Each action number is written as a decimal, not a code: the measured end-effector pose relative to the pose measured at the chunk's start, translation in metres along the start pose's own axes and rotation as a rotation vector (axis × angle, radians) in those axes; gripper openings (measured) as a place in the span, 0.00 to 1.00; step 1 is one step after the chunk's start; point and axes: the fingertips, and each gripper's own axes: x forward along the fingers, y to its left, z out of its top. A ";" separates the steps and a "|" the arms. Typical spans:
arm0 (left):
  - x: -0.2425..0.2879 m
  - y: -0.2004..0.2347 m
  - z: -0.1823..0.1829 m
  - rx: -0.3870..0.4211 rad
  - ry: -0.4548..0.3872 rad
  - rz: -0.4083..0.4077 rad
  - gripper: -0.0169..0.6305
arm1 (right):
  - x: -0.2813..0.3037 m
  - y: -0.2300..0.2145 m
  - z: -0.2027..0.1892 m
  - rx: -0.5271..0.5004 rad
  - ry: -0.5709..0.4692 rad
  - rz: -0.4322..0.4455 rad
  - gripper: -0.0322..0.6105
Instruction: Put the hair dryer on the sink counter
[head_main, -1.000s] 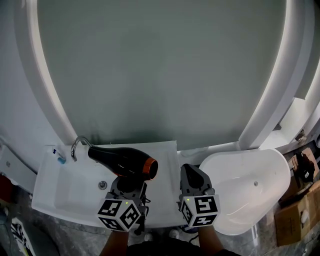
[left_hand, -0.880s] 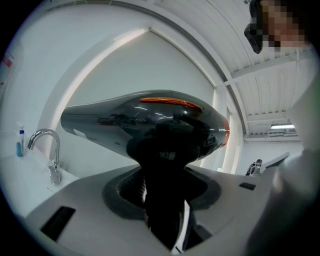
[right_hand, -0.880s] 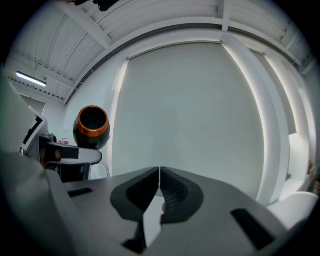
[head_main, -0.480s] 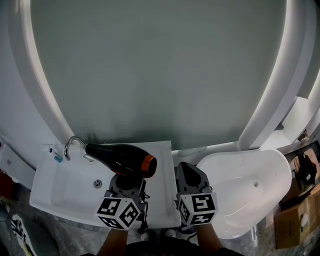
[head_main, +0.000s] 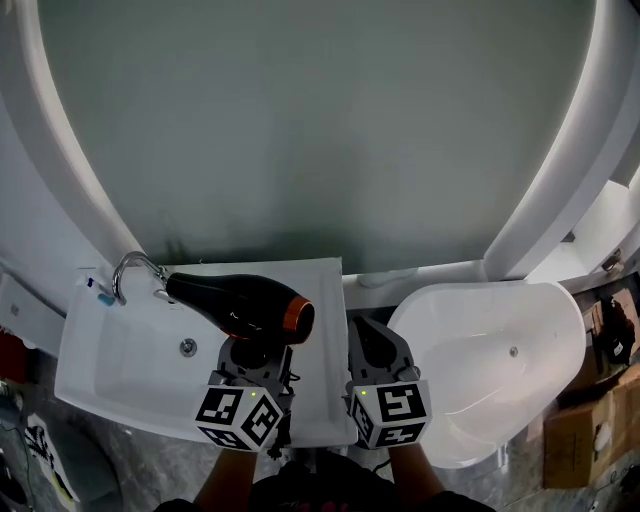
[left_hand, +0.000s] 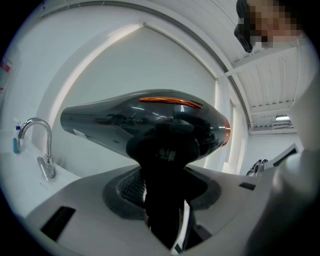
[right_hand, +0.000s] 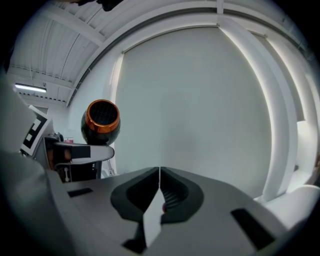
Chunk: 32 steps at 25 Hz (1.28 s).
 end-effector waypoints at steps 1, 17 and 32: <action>0.004 0.002 -0.003 -0.002 0.003 0.003 0.32 | 0.002 -0.002 -0.004 0.002 0.009 0.000 0.09; 0.067 0.038 -0.069 -0.061 0.141 0.086 0.32 | 0.042 -0.035 -0.060 0.056 0.129 -0.015 0.09; 0.120 0.086 -0.135 -0.115 0.330 0.173 0.32 | 0.081 -0.050 -0.110 0.088 0.233 -0.001 0.09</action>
